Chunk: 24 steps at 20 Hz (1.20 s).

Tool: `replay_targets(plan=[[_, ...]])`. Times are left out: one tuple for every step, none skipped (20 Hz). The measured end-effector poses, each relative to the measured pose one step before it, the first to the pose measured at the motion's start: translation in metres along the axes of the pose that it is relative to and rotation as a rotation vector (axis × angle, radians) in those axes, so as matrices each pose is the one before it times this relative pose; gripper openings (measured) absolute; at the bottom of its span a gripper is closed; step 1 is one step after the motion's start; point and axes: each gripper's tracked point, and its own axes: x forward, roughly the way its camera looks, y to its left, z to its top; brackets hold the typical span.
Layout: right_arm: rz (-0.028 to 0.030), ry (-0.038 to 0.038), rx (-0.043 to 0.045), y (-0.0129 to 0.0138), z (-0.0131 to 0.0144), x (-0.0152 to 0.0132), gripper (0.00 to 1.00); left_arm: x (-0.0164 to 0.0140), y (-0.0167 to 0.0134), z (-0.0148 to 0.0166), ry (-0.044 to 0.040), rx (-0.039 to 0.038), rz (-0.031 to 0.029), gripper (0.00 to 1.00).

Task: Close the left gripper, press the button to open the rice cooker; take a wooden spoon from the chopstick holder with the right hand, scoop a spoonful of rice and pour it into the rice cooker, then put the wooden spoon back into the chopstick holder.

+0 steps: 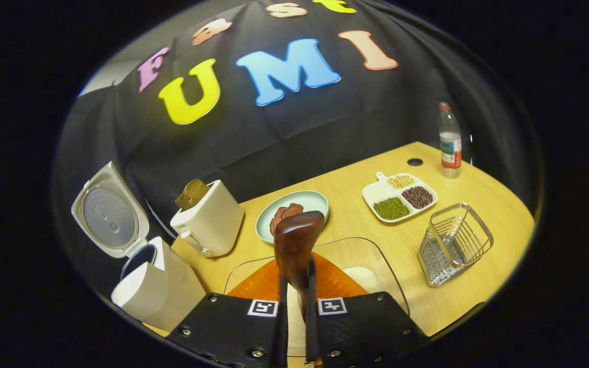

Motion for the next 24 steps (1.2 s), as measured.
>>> replay_targets(plan=[[0.00456,0.00677,0.07383,-0.00756,0.00114,-0.00092,0.14,-0.00012,-0.00071,0.00029,0.00059,0.00123,-0.00215,0.91],[0.00234,0.00506,0.07293,-0.00905,0.00235,-0.0002,0.14,0.00065,-0.00176,0.00027,0.00183,0.00065,-0.0037,1.0],[0.00003,0.00474,0.06232,-0.00676,0.00072,-0.00023,0.14,0.00142,-0.00256,-0.00041,0.00104,0.00214,-0.00505,0.91],[0.00271,0.00534,0.05153,-0.00664,0.00192,0.00036,0.14,0.00104,-0.00231,0.00087,-0.00059,0.00482,-0.00528,0.91],[0.00386,0.00373,0.04454,-0.0039,-0.00007,-0.00051,0.14,0.00065,-0.00177,0.00199,-0.0025,0.00704,-0.00499,0.91],[0.00749,0.00432,0.03833,-0.00223,0.0015,-0.00038,0.14,0.00127,-0.00272,0.00251,-0.00368,0.00563,-0.00564,0.91],[0.01145,0.00384,0.03372,-0.00079,0.00102,-0.0014,0.14,0.00093,-0.00272,0.00254,-0.00468,0.00389,-0.00587,0.91],[0.01715,0.00317,0.03304,0.00144,0.00151,-0.00114,0.14,0.00121,-0.0031,0.0021,-0.00389,0.0021,-0.00671,0.91],[0.02169,0.00157,0.03355,0.0033,0.00171,-0.00203,0.14,0.00152,-0.00335,0.00124,-0.00372,0.00187,-0.00628,0.95],[0.02417,-0.00057,0.03527,0.00424,0.00278,-0.00135,0.14,0.00101,-0.00349,0.00333,-0.00477,0.00215,-0.00656,1.0],[0.02098,-0.00337,0.03604,0.0037,0.00346,-0.00088,0.14,0.00075,-0.00302,0.00132,-0.00346,0.0027,-0.00667,1.0],[0.01871,-0.00172,0.04071,0.00343,0.00392,-0.00126,0.14,0.0004,-0.00325,0.00062,-0.00188,0.00289,-0.00602,1.0],[0.01752,0.00116,0.03536,0.00449,0.0024,-0.00098,0.14,0.00003,-0.00107,0.00089,-0.0031,0.00065,-0.00424,1.0],[0.01828,-0.0009,0.02964,0.00445,0.00332,-0.00026,0.14,0.00112,-0.00176,0.00147,-0.00287,-0.00098,-0.00373,1.0],[0.01809,0.00086,0.02469,0.00425,0.00194,-0.00226,0.14,0.00102,-0.00027,-0.00028,-0.00098,-0.00207,-0.00116,1.0],[0.0146,0.0032,0.02333,0.0044,0.00136,-0.00098,0.14,0.0004,0.00011,0.00124,-0.00116,-0.00343,-0.00017,1.0],[0.0155,0.00766,0.02273,0.00522,-0.00112,-0.00221,0.14,-0.00015,0.00028,-0.00107,-0.00133,-0.00406,0.00039,1.0],[0.01849,0.00896,0.0225,0.00633,-0.00116,-0.00089,0.14,-0.00017,0.0003,0.00005,-0.00097,-0.00402,0.001,1.0],[0.02021,0.00951,0.02541,0.00671,-0.00194,-0.00218,0.14,-0.00038,0.00007,0.00014,-0.00066,-0.00352,0.00135,1.0],[0.02222,0.0101,0.02806,0.00753,-0.00283,-0.00023,0.14,-0.0004,0.00103,-0.00027,-0.00058,-0.00343,0.00152,1.0],[0.022,0.00926,0.02644,0.00735,-0.0031,-0.00025,0.13,-0.00055,0.00101,0.00012,-0.00081,-0.00414,0.00165,1.0],[0.01958,0.00912,0.02404,0.00755,-0.00358,0.0004,0.14,-0.00012,0.00091,-0.00117,0.0013,-0.00302,0.00158,1.0],[0.01593,0.00864,0.01445,0.00666,-0.00438,0.00097,0.14,-0.0009,0.00177,-0.00136,0.00077,-0.0024,0.00429,1.0],[0.0124,0.00983,0.00527,0.00716,-0.0043,0.00139,0.14,-0.00082,0.00173,-0.00079,0.00206,-0.00285,0.00358,1.0]])
